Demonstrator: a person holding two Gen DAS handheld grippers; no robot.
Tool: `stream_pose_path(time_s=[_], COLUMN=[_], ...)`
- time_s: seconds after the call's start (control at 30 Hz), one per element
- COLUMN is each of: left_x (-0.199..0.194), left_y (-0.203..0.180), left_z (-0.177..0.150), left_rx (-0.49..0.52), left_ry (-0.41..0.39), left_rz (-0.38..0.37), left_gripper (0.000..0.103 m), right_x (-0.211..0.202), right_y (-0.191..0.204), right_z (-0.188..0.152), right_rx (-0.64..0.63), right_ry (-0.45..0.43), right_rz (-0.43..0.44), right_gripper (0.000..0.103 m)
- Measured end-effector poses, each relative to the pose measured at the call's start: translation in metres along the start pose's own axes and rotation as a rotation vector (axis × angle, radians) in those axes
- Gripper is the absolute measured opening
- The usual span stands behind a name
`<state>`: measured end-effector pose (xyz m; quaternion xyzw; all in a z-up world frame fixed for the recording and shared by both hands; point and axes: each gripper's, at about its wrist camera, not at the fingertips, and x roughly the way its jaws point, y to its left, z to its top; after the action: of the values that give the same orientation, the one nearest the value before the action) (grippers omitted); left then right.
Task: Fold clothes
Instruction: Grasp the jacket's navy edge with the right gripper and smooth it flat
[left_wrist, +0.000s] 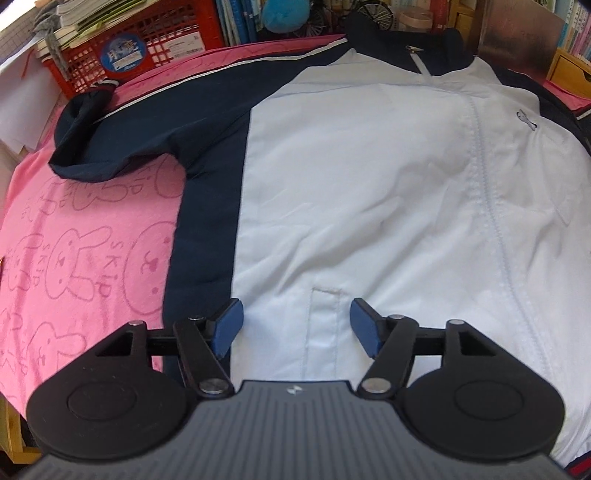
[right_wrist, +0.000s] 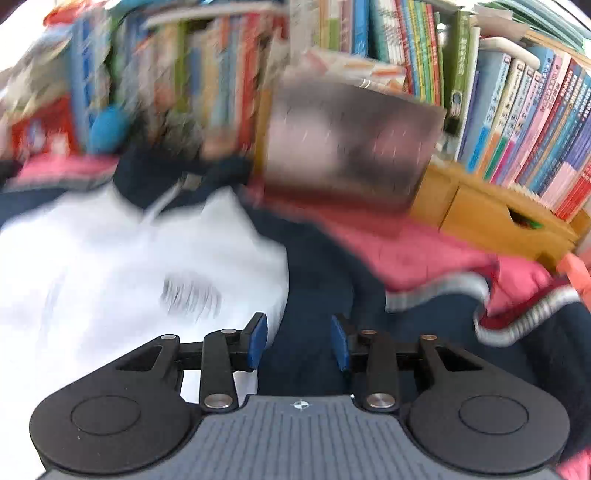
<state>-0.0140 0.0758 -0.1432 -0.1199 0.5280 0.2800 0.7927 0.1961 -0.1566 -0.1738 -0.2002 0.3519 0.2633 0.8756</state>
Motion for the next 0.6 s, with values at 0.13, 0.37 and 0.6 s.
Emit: stream_pose_path(time_s=[0.13,0.37,0.6], left_x=[-0.002,-0.015,-0.037], left_y=[0.003,0.006,0.007], left_z=[-0.004,-0.008,-0.016], left_rx=[0.012,0.047,0.052], left_ry=[0.000,-0.008,-0.029], left_rz=[0.028,0.017,-0.108], left_gripper=[0.072,0.070,0.070], right_x=[0.008,-0.018,-0.089], right_y=[-0.064,-0.126,-0.004], right_z=[-0.029,-0.015,-0.057], right_rx=[0.142,0.275,0.246], right_ry=[0.035,0.059,0.150], right_rz=[-0.230,-0.342,0.116], right_gripper=[0.060,0.044,0.068])
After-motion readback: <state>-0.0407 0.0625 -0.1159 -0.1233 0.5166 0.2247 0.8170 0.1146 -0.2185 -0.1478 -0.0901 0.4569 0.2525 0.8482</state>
